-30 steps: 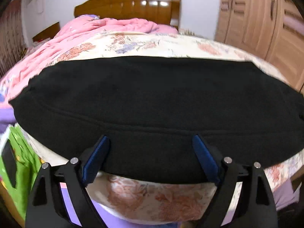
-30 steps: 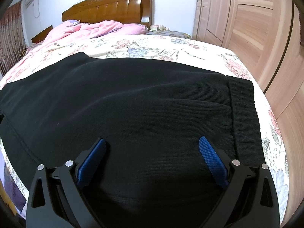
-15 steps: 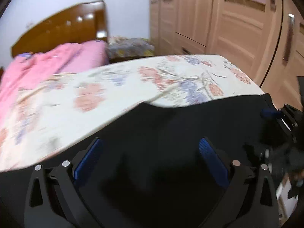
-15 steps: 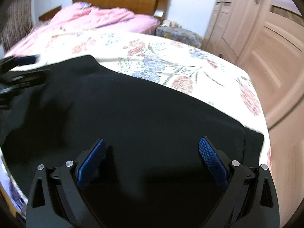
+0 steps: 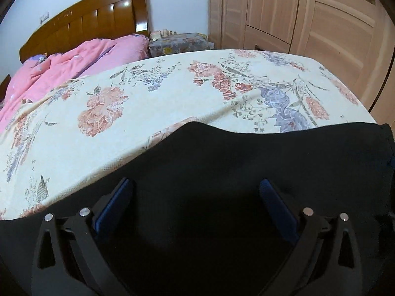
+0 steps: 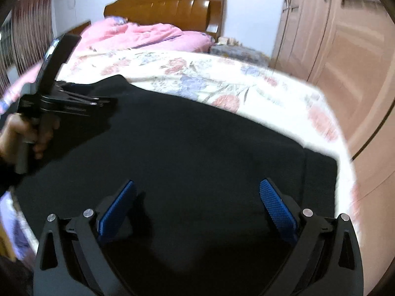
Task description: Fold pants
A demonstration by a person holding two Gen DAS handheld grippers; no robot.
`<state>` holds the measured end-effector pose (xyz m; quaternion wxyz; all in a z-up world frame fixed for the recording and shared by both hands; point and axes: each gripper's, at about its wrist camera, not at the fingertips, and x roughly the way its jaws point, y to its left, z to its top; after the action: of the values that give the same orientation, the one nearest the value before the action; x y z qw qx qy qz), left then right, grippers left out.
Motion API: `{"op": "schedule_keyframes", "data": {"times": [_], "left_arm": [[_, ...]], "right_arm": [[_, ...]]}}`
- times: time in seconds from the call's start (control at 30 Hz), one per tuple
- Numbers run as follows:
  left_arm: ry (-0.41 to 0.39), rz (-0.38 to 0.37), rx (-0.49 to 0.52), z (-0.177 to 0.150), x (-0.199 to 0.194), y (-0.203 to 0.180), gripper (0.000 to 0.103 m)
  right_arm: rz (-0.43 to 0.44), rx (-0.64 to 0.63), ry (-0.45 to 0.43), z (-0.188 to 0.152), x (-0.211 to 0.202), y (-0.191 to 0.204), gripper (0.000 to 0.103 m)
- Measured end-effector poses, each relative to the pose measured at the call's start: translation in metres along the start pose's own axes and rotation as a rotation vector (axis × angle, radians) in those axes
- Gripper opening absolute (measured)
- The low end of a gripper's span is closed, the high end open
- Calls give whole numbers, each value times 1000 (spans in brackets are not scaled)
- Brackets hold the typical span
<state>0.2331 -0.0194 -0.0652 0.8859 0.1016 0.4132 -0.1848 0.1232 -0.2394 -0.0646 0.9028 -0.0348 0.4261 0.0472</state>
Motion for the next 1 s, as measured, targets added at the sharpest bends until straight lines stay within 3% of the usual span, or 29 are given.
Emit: {"op": "schedule_keyframes", "data": {"times": [0.03,0.17,0.27,0.37,0.4,0.57,0.77,0.9,0.97,1.0], "left_arm": [[0,0,-1,0,-1,0,102],[0,2,0,0,-1,0,102],[1,6,2,0,-1,0,102],[1,5,1,0,-1,0,102],[1,6,3,0,-1,0,102],[1,5,2,0,-2,0,102],[1,5,0,0,-2,-1,102],[1,5,-1,0,-2,-1,102],[-1,31,4,0,-5,-2,102],[-2,87,10,-2,-10,-4,102]], "right_arm": [[3,9,30,-7,8,-4,98],[-50,-36,-11,-13,-13,13,98],[35,8,-63,-25,-36,21,98],[41,-14,2,-48,-27,38,99],[55,17,-47,-54,-29,34,99],[38,30,-30,-51,-25,39,99],[35,35,-91,-67,-29,45,99],[33,44,-85,-65,-32,38,99],[33,45,-79,-65,-33,37,99],[34,46,-77,-64,-33,36,99]]}}
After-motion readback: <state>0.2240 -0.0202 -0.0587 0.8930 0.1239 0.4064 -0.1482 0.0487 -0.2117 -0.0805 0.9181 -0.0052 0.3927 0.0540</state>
